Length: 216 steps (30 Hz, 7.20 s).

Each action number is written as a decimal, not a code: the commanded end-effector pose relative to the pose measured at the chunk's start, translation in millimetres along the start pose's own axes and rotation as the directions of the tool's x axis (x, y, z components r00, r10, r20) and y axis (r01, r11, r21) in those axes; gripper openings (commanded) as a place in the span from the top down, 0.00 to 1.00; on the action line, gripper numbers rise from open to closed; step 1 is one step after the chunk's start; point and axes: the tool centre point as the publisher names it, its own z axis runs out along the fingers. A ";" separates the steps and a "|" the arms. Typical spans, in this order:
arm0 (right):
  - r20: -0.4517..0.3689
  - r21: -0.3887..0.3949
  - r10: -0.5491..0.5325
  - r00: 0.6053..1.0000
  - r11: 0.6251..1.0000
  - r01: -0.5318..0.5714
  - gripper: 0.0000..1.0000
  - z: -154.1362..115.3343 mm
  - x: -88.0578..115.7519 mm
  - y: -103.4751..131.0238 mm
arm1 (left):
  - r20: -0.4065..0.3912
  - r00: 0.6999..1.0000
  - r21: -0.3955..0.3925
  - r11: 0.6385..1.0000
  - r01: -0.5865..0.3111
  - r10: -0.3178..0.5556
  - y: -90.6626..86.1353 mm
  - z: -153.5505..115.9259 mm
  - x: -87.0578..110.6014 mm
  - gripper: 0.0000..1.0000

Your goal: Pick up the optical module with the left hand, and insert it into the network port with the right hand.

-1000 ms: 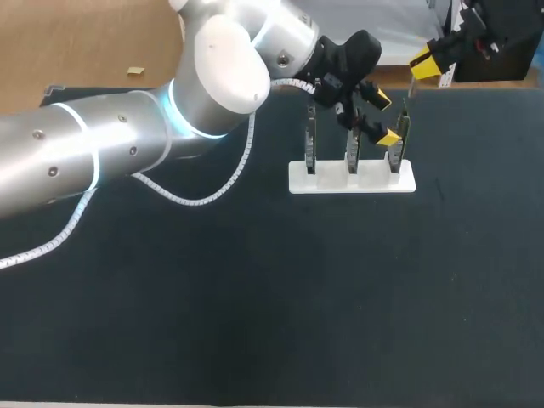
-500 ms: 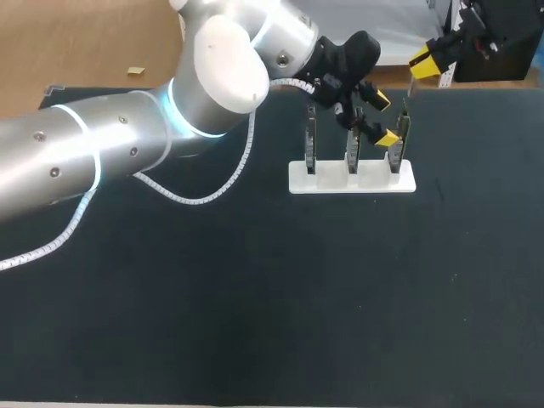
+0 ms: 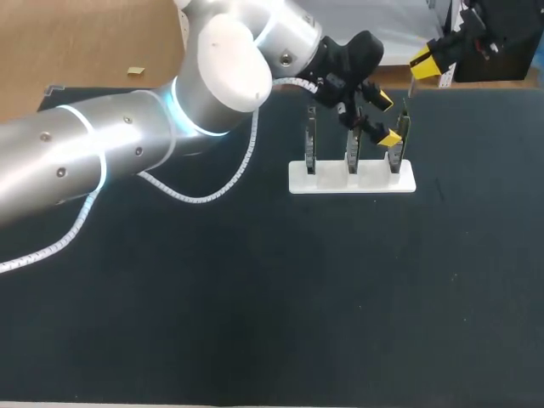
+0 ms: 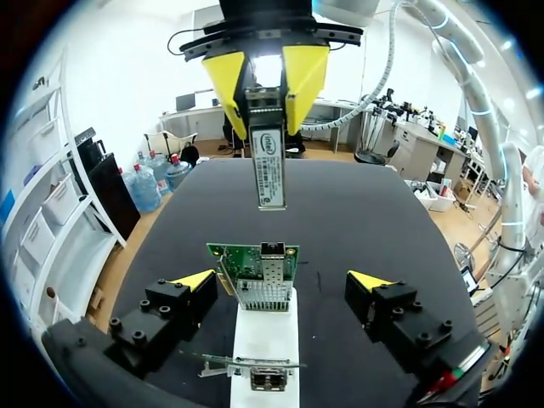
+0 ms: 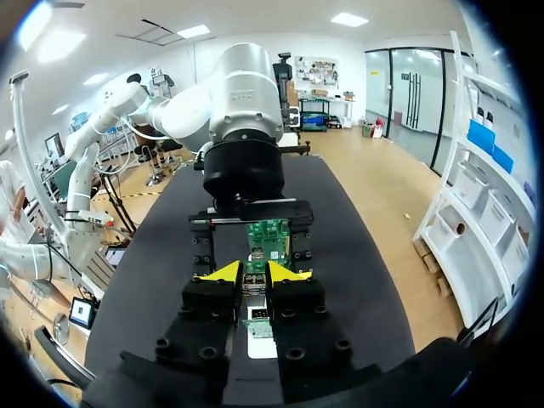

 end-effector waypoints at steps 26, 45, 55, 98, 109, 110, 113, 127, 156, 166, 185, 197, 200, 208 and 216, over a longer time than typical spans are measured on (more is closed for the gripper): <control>-0.002 -0.009 0.007 1.000 1.000 -0.007 1.00 9.7 8.7 -3.9 | -0.028 1.000 0.008 1.000 0.006 -0.006 3.1 1.1 -1.5 0.00; -0.028 -0.017 -0.001 1.000 1.000 0.000 1.00 16.2 13.9 -3.6 | -0.028 1.000 0.008 1.000 0.006 -0.006 3.1 1.1 -1.5 0.00; -0.044 -0.024 -0.008 0.999 1.000 0.007 1.00 20.7 16.4 -2.0 | -0.028 1.000 0.008 1.000 0.006 -0.006 3.1 1.1 -1.5 0.00; -0.070 0.001 -0.046 0.997 0.999 0.046 1.00 20.2 17.5 -1.5 | -0.028 1.000 0.008 1.000 0.006 -0.006 3.1 1.1 -1.5 0.00; -0.071 -0.016 -0.049 0.996 0.999 0.048 1.00 22.7 19.7 -1.0 | -0.028 1.000 0.008 1.000 0.006 -0.006 3.1 1.1 -1.5 0.00; -0.073 -0.016 -0.049 0.996 0.999 0.048 1.00 22.9 20.3 -1.0 | -0.028 1.000 0.008 1.000 0.006 -0.006 3.1 1.1 -1.5 0.00; -0.083 -0.016 -0.051 0.995 0.999 0.050 1.00 23.3 22.0 -0.8 | -0.028 1.000 0.008 1.000 0.006 -0.006 3.1 1.1 -1.5 0.00; -0.101 -0.015 -0.057 0.993 0.998 0.055 1.00 26.3 25.9 -0.1 | -0.028 1.000 0.008 1.000 0.006 -0.006 3.1 1.1 -1.5 0.00; -0.094 0.006 -0.065 0.993 0.998 0.066 1.00 24.1 24.4 0.0 | -0.028 1.000 0.008 1.000 0.006 -0.006 3.1 1.1 -1.5 0.00; -0.089 0.008 -0.075 0.993 0.997 0.076 1.00 22.4 21.0 0.3 | -0.028 1.000 0.008 1.000 0.006 -0.006 3.1 1.1 -1.5 0.00; -0.098 -0.004 -0.055 0.994 0.998 0.055 1.00 26.9 27.4 -0.6 | -0.028 1.000 0.008 1.000 0.006 -0.006 3.1 1.1 -1.5 0.00; -0.109 -0.004 -0.040 0.993 0.999 0.039 1.00 29.4 33.0 -1.1 | -0.028 1.000 0.008 1.000 0.006 -0.006 3.1 1.1 -1.5 0.00; -0.109 -0.001 -0.039 0.993 0.999 0.039 1.00 30.3 33.1 -0.9 | -0.028 1.000 0.008 1.000 0.006 -0.006 3.1 1.1 -1.5 0.00; -0.099 0.002 -0.040 0.994 0.999 0.041 0.00 27.5 28.9 -0.3 | -0.028 1.000 0.008 1.000 0.006 -0.006 3.1 1.1 -1.5 0.00; -0.034 -0.025 -0.012 0.999 1.000 0.011 0.00 15.6 23.0 -1.9 | -0.028 1.000 0.008 1.000 0.006 -0.006 3.1 1.1 -1.5 0.00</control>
